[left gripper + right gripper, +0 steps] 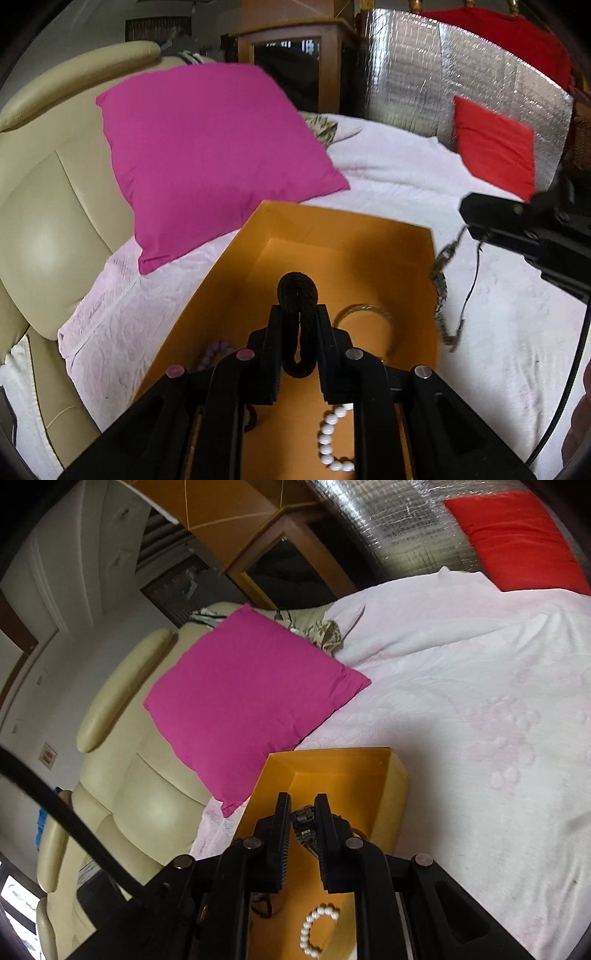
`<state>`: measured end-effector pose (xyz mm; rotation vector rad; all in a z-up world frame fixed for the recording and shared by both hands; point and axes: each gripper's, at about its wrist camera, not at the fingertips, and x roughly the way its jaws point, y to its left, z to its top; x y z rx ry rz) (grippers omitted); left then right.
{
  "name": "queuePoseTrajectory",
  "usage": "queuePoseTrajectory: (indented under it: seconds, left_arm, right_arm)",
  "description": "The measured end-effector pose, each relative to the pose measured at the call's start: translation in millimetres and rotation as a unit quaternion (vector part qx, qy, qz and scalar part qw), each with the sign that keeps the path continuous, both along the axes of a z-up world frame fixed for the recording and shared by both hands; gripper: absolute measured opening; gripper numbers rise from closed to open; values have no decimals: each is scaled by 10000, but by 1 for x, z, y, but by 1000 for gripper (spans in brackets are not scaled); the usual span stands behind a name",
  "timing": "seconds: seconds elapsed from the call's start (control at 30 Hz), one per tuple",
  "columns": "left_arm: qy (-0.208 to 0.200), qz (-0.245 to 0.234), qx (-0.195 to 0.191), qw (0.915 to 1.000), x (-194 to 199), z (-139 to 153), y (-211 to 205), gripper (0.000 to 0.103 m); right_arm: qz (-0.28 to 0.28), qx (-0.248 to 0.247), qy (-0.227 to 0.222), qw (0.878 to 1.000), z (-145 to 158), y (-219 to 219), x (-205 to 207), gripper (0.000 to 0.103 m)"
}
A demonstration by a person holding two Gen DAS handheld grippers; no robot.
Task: Organize jewelry
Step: 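Carry the black ring in the left gripper and the watch in the right gripper to the box, then open the left gripper over the box while the right gripper releases the watch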
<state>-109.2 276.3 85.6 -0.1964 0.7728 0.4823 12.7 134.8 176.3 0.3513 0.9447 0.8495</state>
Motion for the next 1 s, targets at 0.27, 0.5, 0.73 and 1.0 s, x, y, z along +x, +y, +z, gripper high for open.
queuePoseTrajectory:
  seconds: [0.27, 0.5, 0.73, 1.0]
  left_arm:
    - [518, 127, -306, 9981, 11, -28, 21, 17]
    - [772, 181, -540, 9954, 11, -42, 31, 17]
    - [998, 154, -632, 9929, 14, -53, 33, 20]
    - [955, 149, -551, 9938, 8, -44, 27, 47]
  right_arm:
    - [133, -317, 135, 9993, -26, 49, 17, 14]
    - [282, -352, 143, 9989, -32, 89, 31, 14]
    - [261, -605, 173, 9977, -52, 112, 37, 17]
    - [19, -328, 297, 9990, -45, 78, 37, 53]
